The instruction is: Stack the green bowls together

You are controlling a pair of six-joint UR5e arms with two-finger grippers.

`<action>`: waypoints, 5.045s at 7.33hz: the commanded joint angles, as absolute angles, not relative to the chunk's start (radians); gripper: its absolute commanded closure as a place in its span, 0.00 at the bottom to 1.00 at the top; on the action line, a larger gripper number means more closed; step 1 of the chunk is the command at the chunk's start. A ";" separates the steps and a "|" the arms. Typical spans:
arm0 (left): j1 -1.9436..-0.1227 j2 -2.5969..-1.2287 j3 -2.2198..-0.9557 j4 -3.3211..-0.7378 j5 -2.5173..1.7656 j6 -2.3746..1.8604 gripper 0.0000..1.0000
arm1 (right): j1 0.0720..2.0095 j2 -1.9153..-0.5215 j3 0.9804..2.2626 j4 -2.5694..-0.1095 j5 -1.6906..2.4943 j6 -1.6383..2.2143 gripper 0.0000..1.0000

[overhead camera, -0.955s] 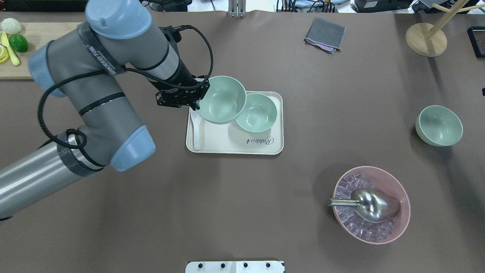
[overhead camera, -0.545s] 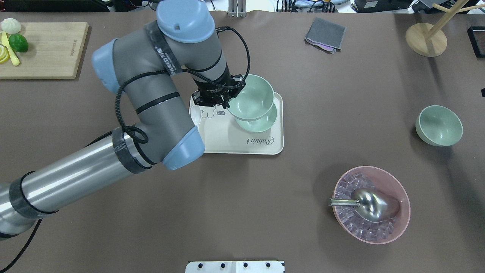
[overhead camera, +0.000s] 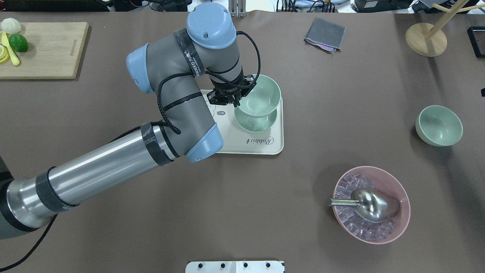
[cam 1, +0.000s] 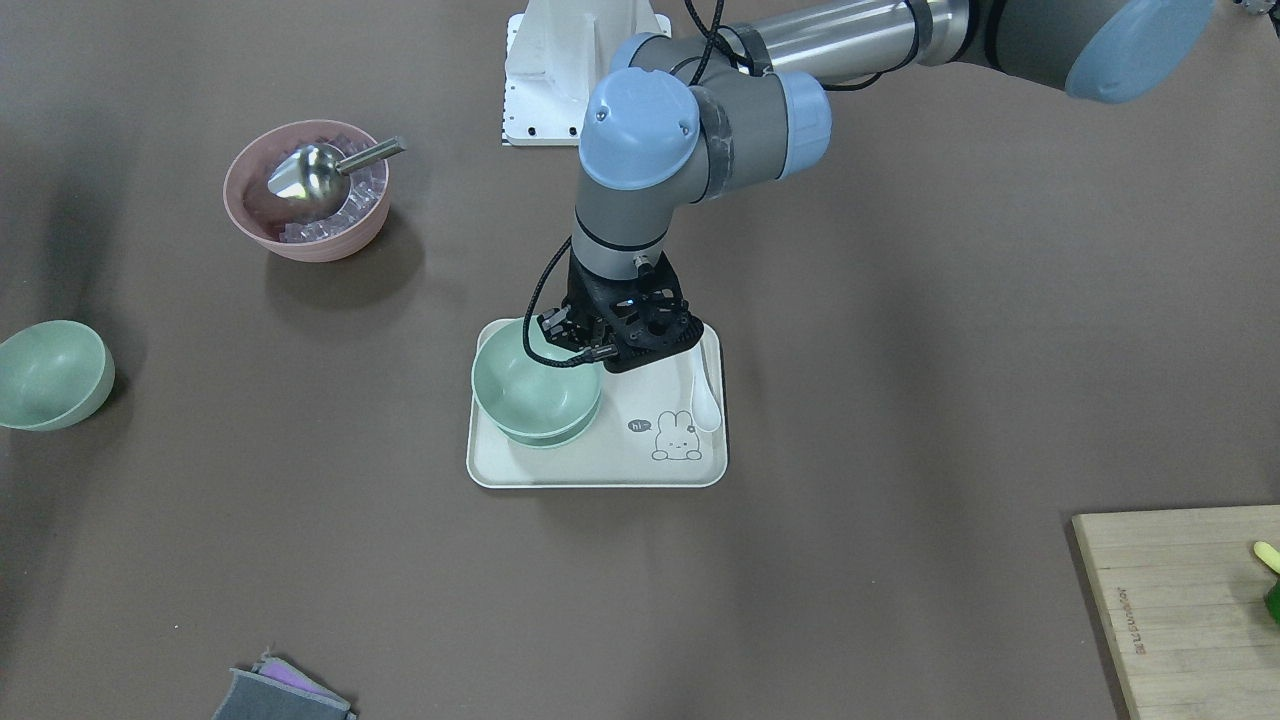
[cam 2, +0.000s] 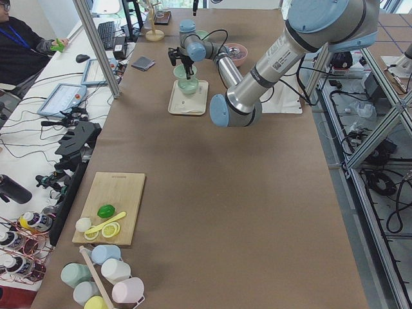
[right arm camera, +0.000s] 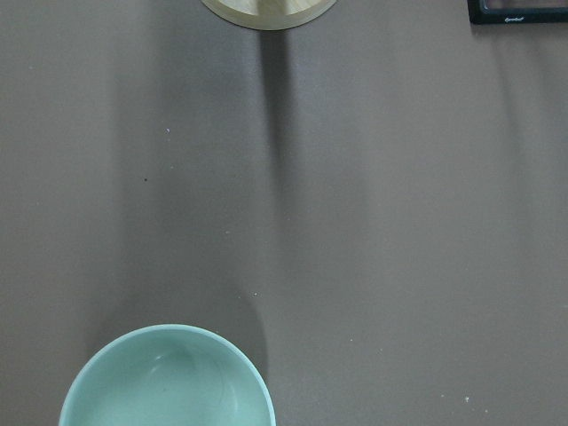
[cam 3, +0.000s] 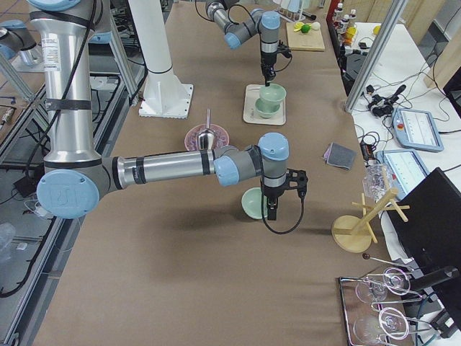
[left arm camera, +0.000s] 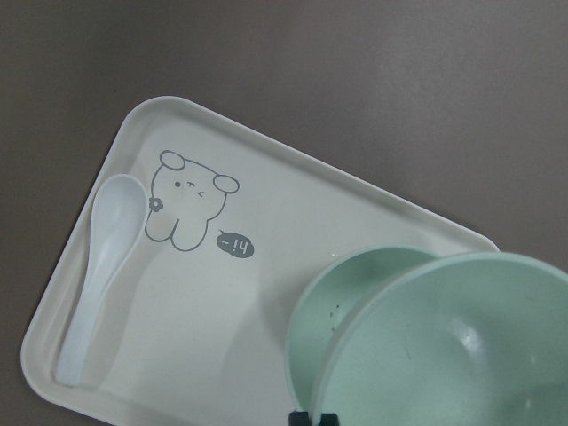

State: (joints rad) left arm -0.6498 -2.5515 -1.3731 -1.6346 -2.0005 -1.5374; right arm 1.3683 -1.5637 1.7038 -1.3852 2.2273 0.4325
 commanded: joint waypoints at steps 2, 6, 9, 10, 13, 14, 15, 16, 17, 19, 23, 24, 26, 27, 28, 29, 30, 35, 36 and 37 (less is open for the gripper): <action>-0.640 -2.543 -1.336 -1.695 -2.000 -1.537 1.00 | 1.368 -1.560 1.703 -1.385 2.227 0.433 0.00; -0.638 -2.531 -1.302 -1.724 -2.000 -1.531 1.00 | 1.368 -1.555 1.701 -1.385 2.227 0.433 0.00; -0.634 -2.531 -1.302 -1.726 -2.000 -1.529 1.00 | 1.368 -1.554 1.701 -1.387 2.227 0.434 0.00; -0.632 -2.531 -1.304 -1.738 -2.000 -1.529 1.00 | 1.368 -1.552 1.701 -1.385 2.227 0.434 0.00; -0.623 -2.530 -1.302 -1.746 -2.000 -1.531 1.00 | 1.368 -1.552 1.701 -1.387 2.227 0.436 0.00; -0.621 -2.530 -1.302 -1.746 -2.000 -1.531 1.00 | 1.368 -1.554 1.701 -1.387 2.227 0.436 0.00; -0.621 -2.530 -1.302 -1.746 -2.000 -1.531 1.00 | 1.368 -1.554 1.701 -1.387 2.227 0.436 0.00; -0.621 -2.526 -1.301 -1.759 -2.000 -1.531 1.00 | 1.368 -1.554 1.701 -1.385 2.227 0.434 0.00; -0.620 -2.499 -1.302 -1.807 -1.999 -1.531 1.00 | 1.368 -1.552 1.701 -1.385 2.227 0.436 0.00; -0.620 -2.490 -1.302 -1.819 -1.999 -1.531 1.00 | 1.368 -1.552 1.703 -1.385 2.227 0.436 0.00; -0.614 -2.491 -1.304 -1.819 -1.999 -1.534 1.00 | 1.368 -1.552 1.701 -1.385 2.227 0.436 0.00; -0.612 -2.491 -1.304 -1.819 -1.999 -1.534 1.00 | 1.368 -1.552 1.701 -1.385 2.227 0.436 0.00; -0.612 -2.491 -1.304 -1.818 -1.997 -1.536 1.00 | 1.368 -1.552 1.703 -1.385 2.229 0.436 0.00; -0.612 -2.493 -1.304 -1.816 -1.994 -1.537 1.00 | 1.368 -1.552 1.703 -1.385 2.227 0.436 0.00; -0.612 -2.493 -1.304 -1.816 -1.991 -1.545 1.00 | 1.368 -1.552 1.703 -1.385 2.227 0.436 0.00; -0.612 -2.493 -1.304 -1.816 -1.991 -1.545 1.00 | 1.368 -1.552 1.703 -1.385 2.227 0.436 0.00; -0.612 -2.491 -1.304 -1.816 -1.991 -1.545 1.00 | 1.368 -1.552 1.703 -1.385 2.227 0.436 0.00; -0.612 -2.491 -1.304 -1.818 -1.991 -1.546 1.00 | 1.368 -1.552 1.703 -1.385 2.227 0.436 0.00; -0.612 -2.491 -1.304 -1.818 -1.991 -1.546 1.00 | 1.368 -1.552 1.703 -1.385 2.227 0.436 0.00; -0.612 -2.491 -1.304 -1.819 -1.991 -1.546 1.00 | 1.368 -1.552 1.703 -1.385 2.227 0.436 0.00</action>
